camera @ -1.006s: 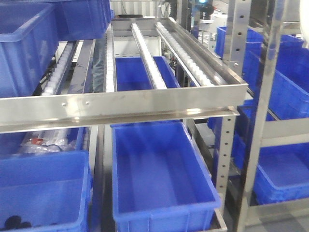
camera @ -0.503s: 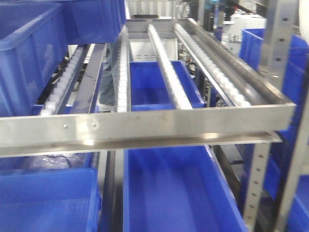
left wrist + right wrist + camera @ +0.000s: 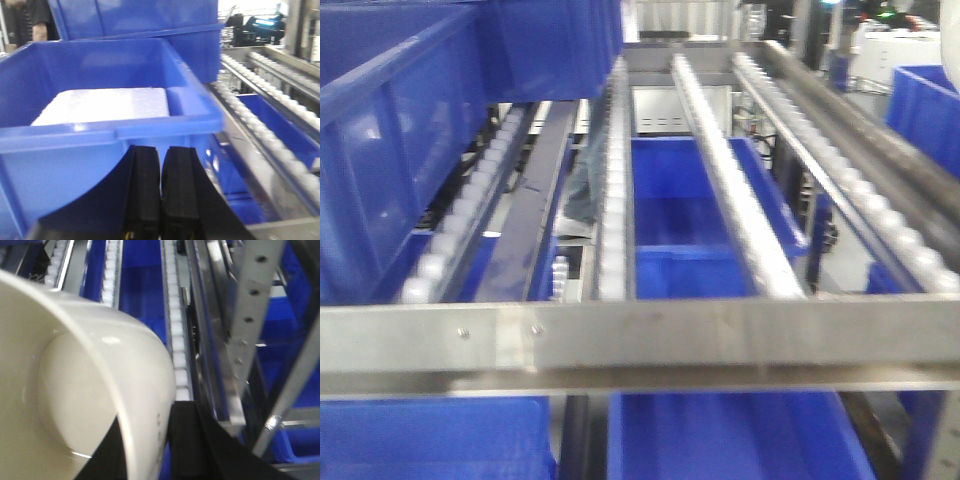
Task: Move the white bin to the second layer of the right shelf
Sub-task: 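Drive the base up to the roller shelf, bin raised in right gripper, then extend the right gripper with the bin over the roller shelf level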
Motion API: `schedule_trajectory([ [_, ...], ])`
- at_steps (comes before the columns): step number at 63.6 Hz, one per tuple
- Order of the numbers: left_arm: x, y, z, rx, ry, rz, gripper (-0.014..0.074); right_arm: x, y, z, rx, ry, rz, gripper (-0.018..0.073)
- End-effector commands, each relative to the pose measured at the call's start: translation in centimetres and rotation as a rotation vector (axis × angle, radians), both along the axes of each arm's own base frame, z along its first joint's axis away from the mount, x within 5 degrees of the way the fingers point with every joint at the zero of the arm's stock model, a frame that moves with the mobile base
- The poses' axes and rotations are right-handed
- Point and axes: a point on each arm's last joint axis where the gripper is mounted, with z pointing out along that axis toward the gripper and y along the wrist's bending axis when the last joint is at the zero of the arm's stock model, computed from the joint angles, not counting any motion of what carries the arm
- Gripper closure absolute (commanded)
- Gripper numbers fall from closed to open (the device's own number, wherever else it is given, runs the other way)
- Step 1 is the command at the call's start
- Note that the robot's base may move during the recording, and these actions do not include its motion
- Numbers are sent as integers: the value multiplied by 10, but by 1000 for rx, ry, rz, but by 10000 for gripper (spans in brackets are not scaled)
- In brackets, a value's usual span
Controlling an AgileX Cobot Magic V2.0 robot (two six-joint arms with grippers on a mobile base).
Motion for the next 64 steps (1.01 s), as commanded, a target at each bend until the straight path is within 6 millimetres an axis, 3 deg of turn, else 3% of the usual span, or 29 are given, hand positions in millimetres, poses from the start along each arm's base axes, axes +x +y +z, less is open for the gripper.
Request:
schedule_trajectory([
  [1, 0, 0, -3, -23, -65, 2, 512, 1, -1, 19, 4, -133, -12, 503],
  [64, 0, 0, -3, -23, -65, 2, 512, 2, -1, 19, 4, -131, -12, 503],
])
